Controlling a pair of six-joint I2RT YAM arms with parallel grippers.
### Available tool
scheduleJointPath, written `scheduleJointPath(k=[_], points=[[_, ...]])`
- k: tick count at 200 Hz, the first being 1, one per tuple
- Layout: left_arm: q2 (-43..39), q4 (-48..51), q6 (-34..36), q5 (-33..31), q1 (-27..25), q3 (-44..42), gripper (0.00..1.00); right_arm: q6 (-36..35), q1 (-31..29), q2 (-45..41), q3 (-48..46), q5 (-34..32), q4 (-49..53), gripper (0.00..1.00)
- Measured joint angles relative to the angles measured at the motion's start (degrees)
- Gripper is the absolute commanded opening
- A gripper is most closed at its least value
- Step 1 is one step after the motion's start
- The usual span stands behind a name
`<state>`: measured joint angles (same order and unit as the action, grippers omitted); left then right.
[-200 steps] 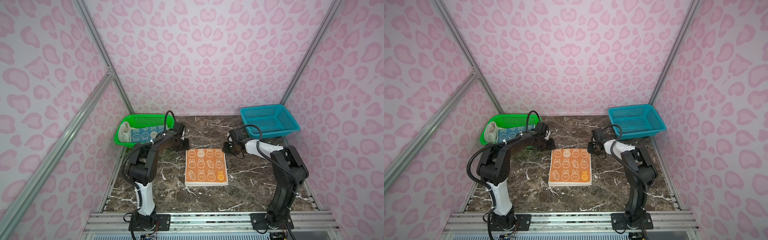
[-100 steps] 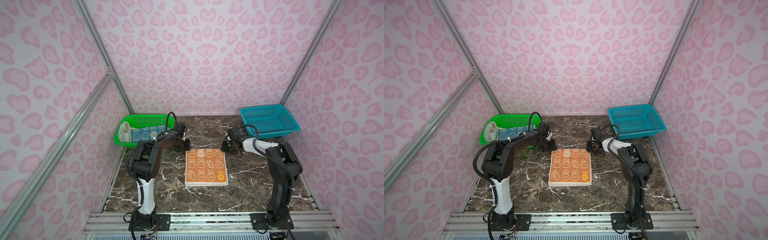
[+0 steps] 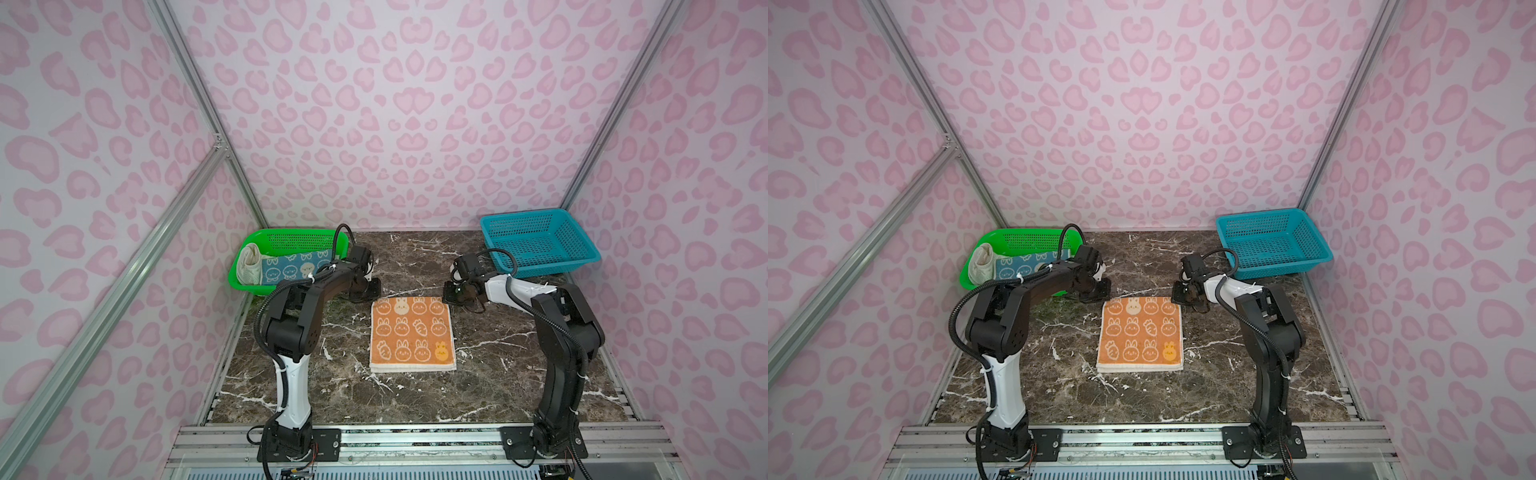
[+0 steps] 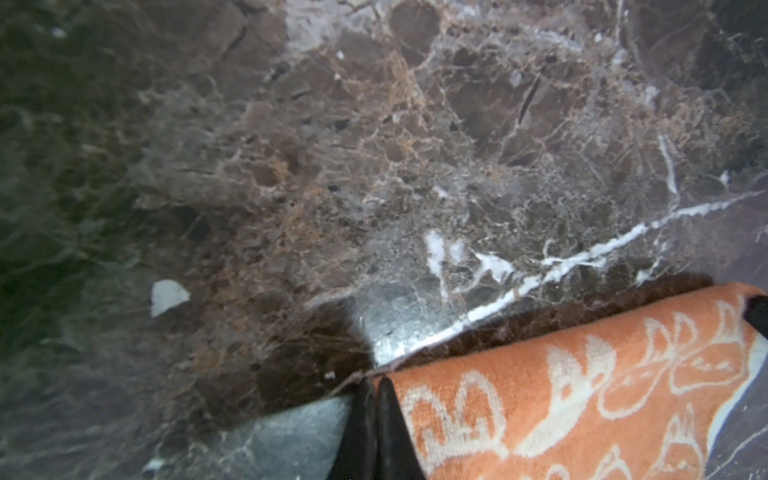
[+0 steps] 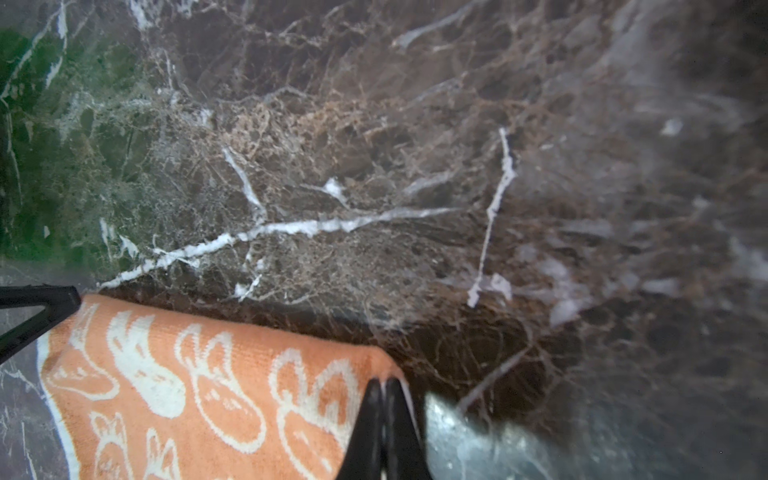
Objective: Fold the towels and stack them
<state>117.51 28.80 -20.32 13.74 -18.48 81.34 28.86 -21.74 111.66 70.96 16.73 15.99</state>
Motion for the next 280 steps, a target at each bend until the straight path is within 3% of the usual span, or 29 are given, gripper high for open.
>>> scheduleJointPath(k=[38, 106, 201, 280], points=[[-3.3, -0.7, -0.2, 1.4, 0.0, -0.6, 0.03, -1.6, 0.0, -1.3, 0.2, 0.2, 0.8, 0.0], [-15.3, -5.3, 0.7, 5.9, 0.0, -8.6, 0.03, -5.7, -2.1, -11.1, -3.6, -0.1, 1.4, 0.0], [-30.9, -5.7, 2.7, 9.5, 0.0, -23.5, 0.03, -8.9, -7.9, -26.2, -16.7, -3.4, 3.5, 0.0], [-37.3, -3.9, 1.9, 11.5, -0.7, -34.0, 0.03, -6.8, -11.8, -32.9, -27.1, -3.8, 4.7, 0.01]])
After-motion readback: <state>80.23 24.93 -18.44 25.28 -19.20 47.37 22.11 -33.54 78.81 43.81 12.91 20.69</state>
